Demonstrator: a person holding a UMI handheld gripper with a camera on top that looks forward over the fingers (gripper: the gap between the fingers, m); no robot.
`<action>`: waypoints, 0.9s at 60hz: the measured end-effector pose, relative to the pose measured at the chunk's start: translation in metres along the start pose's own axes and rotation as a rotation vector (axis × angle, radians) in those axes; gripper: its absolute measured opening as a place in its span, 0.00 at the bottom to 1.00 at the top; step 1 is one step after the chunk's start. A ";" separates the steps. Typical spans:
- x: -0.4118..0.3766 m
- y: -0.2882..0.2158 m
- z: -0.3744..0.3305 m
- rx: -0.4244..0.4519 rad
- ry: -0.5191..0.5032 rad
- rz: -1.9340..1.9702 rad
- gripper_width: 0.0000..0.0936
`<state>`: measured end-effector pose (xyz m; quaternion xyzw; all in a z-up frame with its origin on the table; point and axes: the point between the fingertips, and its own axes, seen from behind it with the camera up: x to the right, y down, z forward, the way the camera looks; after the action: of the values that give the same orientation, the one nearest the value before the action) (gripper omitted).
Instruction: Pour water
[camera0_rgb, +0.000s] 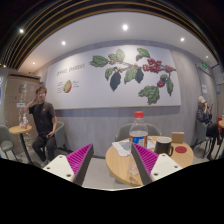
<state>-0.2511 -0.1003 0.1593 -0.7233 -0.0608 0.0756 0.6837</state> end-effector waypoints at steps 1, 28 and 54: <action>0.007 0.000 0.004 0.000 0.016 -0.008 0.87; 0.108 0.003 0.136 -0.011 0.174 -0.021 0.54; 0.153 0.004 0.158 0.077 0.107 0.436 0.35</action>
<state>-0.1309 0.0835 0.1433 -0.6957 0.1361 0.1853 0.6805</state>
